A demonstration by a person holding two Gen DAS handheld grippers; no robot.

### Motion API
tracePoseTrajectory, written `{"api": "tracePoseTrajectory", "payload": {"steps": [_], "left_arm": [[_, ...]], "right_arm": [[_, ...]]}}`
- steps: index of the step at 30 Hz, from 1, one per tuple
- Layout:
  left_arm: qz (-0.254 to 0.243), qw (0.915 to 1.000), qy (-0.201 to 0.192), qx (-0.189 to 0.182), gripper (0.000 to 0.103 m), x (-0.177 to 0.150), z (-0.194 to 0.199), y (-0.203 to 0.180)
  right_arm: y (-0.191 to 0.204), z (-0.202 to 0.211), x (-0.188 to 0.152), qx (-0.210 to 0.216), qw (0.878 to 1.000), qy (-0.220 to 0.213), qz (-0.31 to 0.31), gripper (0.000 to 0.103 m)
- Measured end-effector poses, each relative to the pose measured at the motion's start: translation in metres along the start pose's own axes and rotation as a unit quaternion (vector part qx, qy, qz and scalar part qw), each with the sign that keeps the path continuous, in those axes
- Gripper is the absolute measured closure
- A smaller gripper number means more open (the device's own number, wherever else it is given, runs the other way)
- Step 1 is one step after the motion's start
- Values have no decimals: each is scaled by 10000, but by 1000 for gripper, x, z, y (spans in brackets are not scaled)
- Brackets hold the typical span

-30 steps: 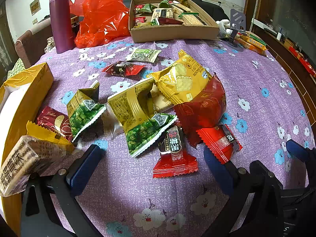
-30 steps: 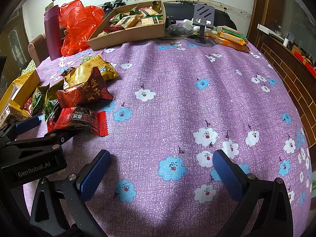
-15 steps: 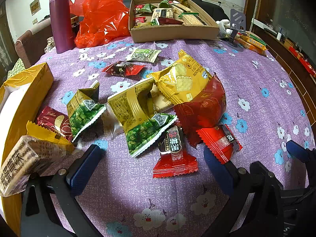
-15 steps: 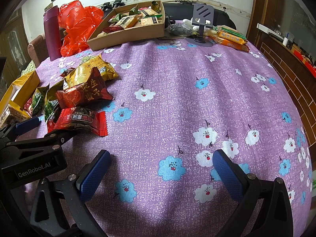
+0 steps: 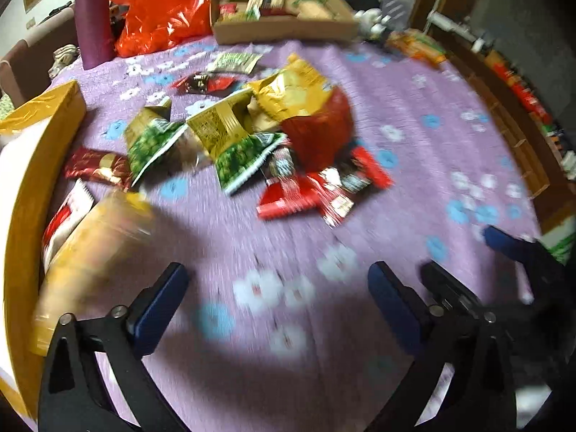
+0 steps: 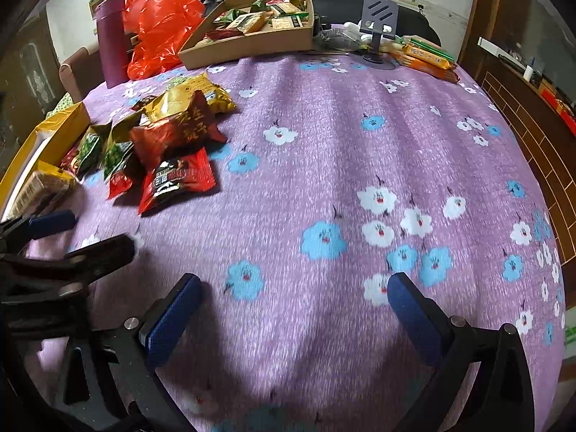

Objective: Organize snacks
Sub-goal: 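Grasp a green pea snack packet with the left gripper while the right grasps another green packet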

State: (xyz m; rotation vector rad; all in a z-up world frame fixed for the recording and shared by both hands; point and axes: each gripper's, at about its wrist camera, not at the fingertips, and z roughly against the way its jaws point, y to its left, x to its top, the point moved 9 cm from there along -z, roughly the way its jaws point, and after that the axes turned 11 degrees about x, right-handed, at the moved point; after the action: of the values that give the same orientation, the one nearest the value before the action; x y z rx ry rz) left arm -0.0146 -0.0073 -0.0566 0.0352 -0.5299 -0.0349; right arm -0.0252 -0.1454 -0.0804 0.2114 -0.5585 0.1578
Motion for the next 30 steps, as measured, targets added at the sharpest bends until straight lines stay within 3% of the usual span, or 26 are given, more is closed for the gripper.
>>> {"api": "tracePoseTrajectory", "payload": {"steps": [5, 8, 11, 12, 14, 15, 18, 21, 23, 24, 30], "left_arm": [[95, 9945, -946, -448, 9, -9, 79, 15], [250, 9853, -1505, -774, 9, -3, 135, 45], [456, 9720, -2277, -355, 9, 15, 193, 95], [551, 9641, -2593, -137, 8, 20, 215, 113], [658, 9542, -2915, 160, 4, 28, 239, 141], [672, 9535, -2930, 220, 0, 31, 240, 150], [731, 9613, -2646, 238, 0, 29, 220, 166], [815, 9751, -2055, -150, 0, 17, 173, 162], [794, 9797, -1766, -522, 11, 9, 143, 153], [761, 9804, -1710, -621, 17, 2, 139, 150], [394, 9844, -1493, -844, 18, -3, 114, 129]], "right_arm": [[-5, 22, -7, 6, 9994, -276, -227, 13], [-1, 52, 2, 21, 9972, -734, -156, 20], [7, 100, 22, -133, 9877, -1550, 122, 19], [11, 118, 30, -178, 9816, -1890, 210, 17], [20, 141, 46, -69, 9713, -2357, 321, 11], [25, 146, 52, 44, 9698, -2414, 348, 4], [39, 131, 62, 439, 9771, -2050, 370, 3], [53, 95, 56, 868, 9835, -1561, 297, 7], [61, 71, 53, 1051, 9859, -1277, 236, 13], [64, 58, 54, 1100, 9871, -1141, 209, 17], [74, 18, 67, 1112, 9908, -738, 226, 21]]}}
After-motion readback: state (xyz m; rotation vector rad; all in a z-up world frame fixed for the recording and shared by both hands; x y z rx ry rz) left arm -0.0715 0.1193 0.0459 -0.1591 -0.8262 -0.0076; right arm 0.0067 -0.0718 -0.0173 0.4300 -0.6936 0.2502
